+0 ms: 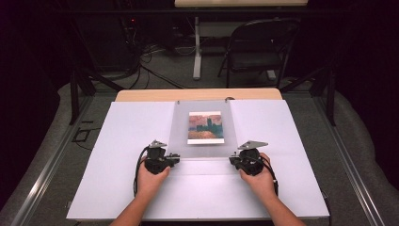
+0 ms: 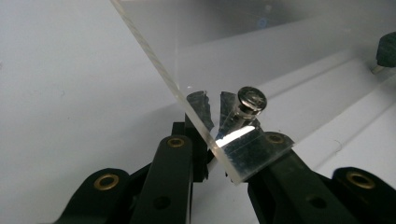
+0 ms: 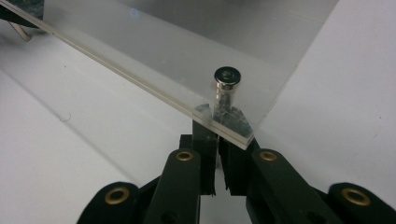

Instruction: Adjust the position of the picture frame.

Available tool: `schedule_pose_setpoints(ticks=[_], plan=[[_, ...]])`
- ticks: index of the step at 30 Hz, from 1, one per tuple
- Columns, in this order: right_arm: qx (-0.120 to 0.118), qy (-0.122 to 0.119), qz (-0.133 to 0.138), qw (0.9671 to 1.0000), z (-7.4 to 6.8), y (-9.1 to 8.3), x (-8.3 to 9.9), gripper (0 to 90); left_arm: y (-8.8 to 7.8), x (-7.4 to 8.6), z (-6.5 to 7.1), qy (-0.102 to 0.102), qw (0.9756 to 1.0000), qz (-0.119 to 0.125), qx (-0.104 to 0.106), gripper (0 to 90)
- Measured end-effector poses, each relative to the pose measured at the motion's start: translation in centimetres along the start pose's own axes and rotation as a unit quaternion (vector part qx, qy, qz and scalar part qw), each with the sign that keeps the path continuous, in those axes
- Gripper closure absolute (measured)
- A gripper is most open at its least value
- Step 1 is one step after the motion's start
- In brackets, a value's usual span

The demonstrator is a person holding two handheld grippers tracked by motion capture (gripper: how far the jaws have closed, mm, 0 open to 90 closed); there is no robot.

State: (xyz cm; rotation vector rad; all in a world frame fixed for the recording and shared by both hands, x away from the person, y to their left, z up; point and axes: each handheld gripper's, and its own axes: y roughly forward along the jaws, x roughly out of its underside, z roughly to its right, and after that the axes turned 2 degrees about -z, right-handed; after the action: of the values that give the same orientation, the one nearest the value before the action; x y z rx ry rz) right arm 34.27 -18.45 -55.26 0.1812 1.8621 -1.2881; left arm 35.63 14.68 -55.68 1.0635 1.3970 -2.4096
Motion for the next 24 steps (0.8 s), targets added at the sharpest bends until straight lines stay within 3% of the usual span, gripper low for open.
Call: schedule_pose_setpoints(ticks=[24], plan=[[-0.003,0.002,0.005,1.0,-0.08,0.0,0.15,85.4,-0.14,0.13,0.2,0.011,0.9999,0.002,-0.011,82.3]])
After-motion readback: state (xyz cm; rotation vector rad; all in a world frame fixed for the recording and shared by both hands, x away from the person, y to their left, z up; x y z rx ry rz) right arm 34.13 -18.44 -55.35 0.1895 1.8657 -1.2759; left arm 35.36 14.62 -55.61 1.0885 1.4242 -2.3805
